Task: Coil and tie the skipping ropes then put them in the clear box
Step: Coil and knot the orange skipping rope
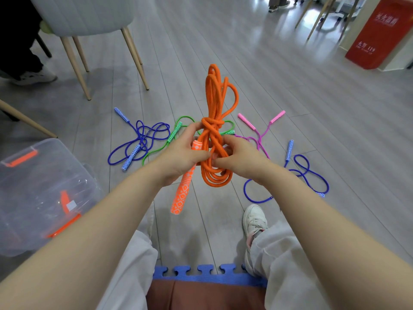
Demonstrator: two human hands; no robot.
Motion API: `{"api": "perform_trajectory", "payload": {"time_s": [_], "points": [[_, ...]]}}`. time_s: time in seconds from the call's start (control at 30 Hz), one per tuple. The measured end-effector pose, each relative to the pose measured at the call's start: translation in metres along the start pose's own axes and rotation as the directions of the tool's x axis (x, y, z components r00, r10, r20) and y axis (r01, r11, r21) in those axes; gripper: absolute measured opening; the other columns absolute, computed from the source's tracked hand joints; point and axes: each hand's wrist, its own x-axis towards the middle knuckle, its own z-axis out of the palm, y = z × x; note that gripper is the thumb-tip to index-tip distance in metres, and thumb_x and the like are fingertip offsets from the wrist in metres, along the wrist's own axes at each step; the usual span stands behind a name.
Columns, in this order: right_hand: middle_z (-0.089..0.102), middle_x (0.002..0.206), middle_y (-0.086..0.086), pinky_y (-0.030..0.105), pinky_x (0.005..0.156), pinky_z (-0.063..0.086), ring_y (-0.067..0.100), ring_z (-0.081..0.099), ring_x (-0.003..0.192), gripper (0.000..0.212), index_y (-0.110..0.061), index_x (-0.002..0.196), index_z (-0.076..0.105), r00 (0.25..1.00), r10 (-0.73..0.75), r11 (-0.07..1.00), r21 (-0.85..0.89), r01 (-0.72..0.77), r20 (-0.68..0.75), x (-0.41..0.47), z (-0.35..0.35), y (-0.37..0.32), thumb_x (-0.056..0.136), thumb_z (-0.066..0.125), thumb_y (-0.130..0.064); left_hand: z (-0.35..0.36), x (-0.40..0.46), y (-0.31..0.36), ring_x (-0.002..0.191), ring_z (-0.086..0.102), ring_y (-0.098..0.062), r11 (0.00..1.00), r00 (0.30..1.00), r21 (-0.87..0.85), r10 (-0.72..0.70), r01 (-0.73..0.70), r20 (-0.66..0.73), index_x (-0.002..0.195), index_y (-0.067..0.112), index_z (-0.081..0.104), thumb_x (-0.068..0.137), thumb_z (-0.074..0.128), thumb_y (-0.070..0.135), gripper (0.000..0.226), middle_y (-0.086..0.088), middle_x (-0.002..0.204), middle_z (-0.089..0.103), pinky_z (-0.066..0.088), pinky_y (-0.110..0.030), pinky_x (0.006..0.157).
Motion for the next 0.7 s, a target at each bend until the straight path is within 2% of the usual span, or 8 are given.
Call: {"api": "perform_trajectory", "payload": {"time_s": [0.07, 0.13, 0.27, 0.33, 0.4, 0.53, 0.6, 0.7], "points": [[0.066, 0.08, 0.001, 0.026, 0.063, 0.055, 0.013, 0.066, 0.07, 0.018, -0.023, 0.096, 0.059, 0.999, -0.034, 0.995, -0.091, 0.034, 0.002, 0.001, 0.003, 0.002, 0.083, 0.068, -0.015, -0.002, 0.001, -0.004, 0.092, 0.069, -0.023, 0.998, 1.0, 0.069, -0.005, 0.004, 0.007, 0.13, 0.033, 0.051, 0.081, 0.058, -0.011, 0.066, -0.014, 0.108, 0.068, 0.059, -0.034, 0.071], [0.063, 0.073, -0.003, 0.023, 0.057, 0.052, 0.009, 0.064, 0.063, 0.013, -0.022, 0.085, 0.056, 0.999, -0.037, 0.988, -0.151, 0.038, 0.013, 0.002, 0.007, 0.006, 0.084, 0.064, -0.012, -0.001, 0.0, -0.007, 0.087, 0.069, -0.02, 0.995, 0.998, 0.087, -0.053, 0.049, 0.04, 0.13, 0.034, 0.051, 0.084, 0.057, -0.007, 0.062, -0.015, 0.108, 0.069, 0.059, -0.031, 0.07], [0.063, 0.078, 0.002, 0.037, 0.066, 0.052, 0.02, 0.062, 0.072, 0.005, -0.012, 0.09, 0.057, 1.0, -0.021, 0.953, -0.3, 0.025, 0.018, 0.005, 0.016, 0.015, 0.086, 0.06, -0.014, 0.007, -0.004, -0.012, 0.098, 0.069, -0.021, 0.994, 0.994, 0.097, -0.056, 0.047, 0.098, 0.131, 0.035, 0.05, 0.084, 0.07, 0.004, 0.059, -0.006, 0.112, 0.069, 0.057, -0.039, 0.082], [0.061, 0.078, 0.002, 0.032, 0.06, 0.046, 0.021, 0.059, 0.072, 0.005, -0.011, 0.09, 0.056, 1.0, -0.018, 0.944, -0.33, 0.023, 0.016, 0.006, 0.017, 0.017, 0.087, 0.057, -0.015, 0.009, -0.003, -0.014, 0.094, 0.069, -0.017, 0.993, 0.998, 0.116, -0.036, 0.031, 0.042, 0.125, 0.039, 0.053, 0.084, 0.072, 0.006, 0.056, -0.001, 0.107, 0.07, 0.058, -0.035, 0.078], [0.058, 0.072, -0.003, 0.026, 0.055, 0.04, 0.014, 0.056, 0.066, 0.005, -0.015, 0.085, 0.054, 0.999, -0.033, 0.947, -0.319, 0.036, 0.016, 0.005, 0.015, 0.015, 0.09, 0.056, -0.016, 0.008, -0.001, -0.013, 0.088, 0.067, -0.016, 0.992, 0.999, 0.123, -0.041, 0.037, 0.026, 0.12, 0.042, 0.053, 0.086, 0.069, 0.006, 0.052, -0.004, 0.107, 0.069, 0.058, -0.032, 0.074], [0.064, 0.077, 0.001, 0.034, 0.066, 0.05, 0.02, 0.061, 0.073, 0.006, -0.018, 0.087, 0.06, 0.998, -0.053, 0.952, -0.304, 0.041, -0.031, 0.005, 0.017, 0.017, 0.09, 0.059, -0.023, 0.006, 0.001, -0.015, 0.08, 0.06, -0.014, 0.978, 0.997, 0.194, -0.073, 0.07, 0.008, 0.126, 0.036, 0.053, 0.087, 0.062, 0.007, 0.05, -0.007, 0.111, 0.065, 0.056, -0.034, 0.072], [0.061, 0.074, -0.003, 0.035, 0.066, 0.049, 0.02, 0.06, 0.075, 0.003, -0.024, 0.088, 0.063, 0.996, -0.046, 0.959, -0.282, 0.024, -0.071, 0.006, 0.019, 0.019, 0.088, 0.059, -0.023, 0.007, 0.002, -0.013, 0.077, 0.061, -0.015, 0.988, 0.995, 0.124, -0.095, 0.094, 0.001, 0.127, 0.03, 0.054, 0.088, 0.055, 0.003, 0.047, -0.01, 0.1, 0.066, 0.055, -0.034, 0.073], [0.061, 0.077, -0.005, 0.033, 0.065, 0.047, 0.019, 0.058, 0.076, 0.018, -0.028, 0.098, 0.067, 0.993, -0.014, 0.974, -0.226, -0.012, -0.117, 0.009, 0.018, 0.016, 0.085, 0.056, -0.022, 0.006, 0.006, -0.008, 0.066, 0.059, -0.017, 0.984, 0.989, -0.118, -0.14, 0.134, -0.041, 0.121, 0.022, 0.06, 0.088, 0.047, -0.002, 0.043, -0.003, 0.075, 0.061, 0.049, -0.038, 0.074]]}}
